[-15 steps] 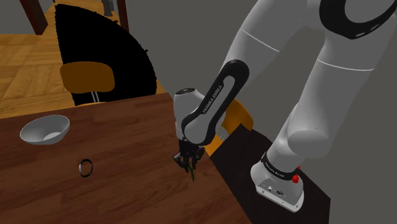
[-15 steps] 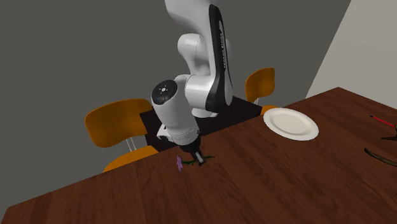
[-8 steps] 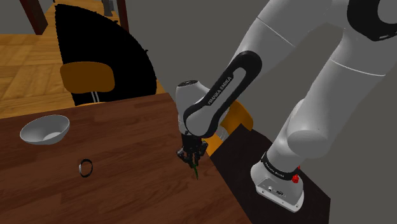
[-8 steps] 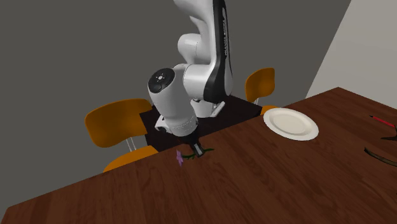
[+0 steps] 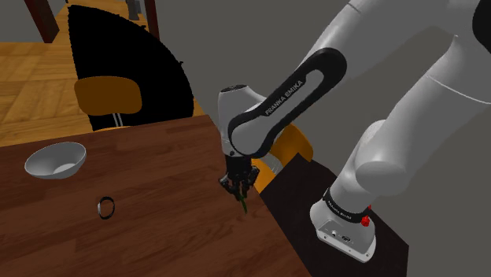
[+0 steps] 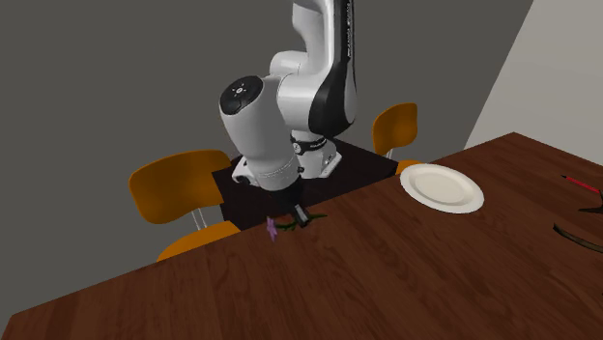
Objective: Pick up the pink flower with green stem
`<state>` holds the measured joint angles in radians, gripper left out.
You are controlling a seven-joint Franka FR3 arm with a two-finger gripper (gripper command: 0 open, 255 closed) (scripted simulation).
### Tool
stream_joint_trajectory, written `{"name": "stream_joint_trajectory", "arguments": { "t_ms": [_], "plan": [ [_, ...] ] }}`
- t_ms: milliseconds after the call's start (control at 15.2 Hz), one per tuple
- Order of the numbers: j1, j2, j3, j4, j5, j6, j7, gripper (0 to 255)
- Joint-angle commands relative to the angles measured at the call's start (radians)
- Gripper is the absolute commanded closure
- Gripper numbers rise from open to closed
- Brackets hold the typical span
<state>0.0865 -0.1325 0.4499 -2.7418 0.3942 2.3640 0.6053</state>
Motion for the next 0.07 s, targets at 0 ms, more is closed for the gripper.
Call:
{"name": "stream_joint_trajectory", "arguments": {
  "t_ms": [0],
  "plan": [
    [0.001, -0.006, 0.0, 0.003, 0.001, -0.009, 0.002, 255]
  ]
}}
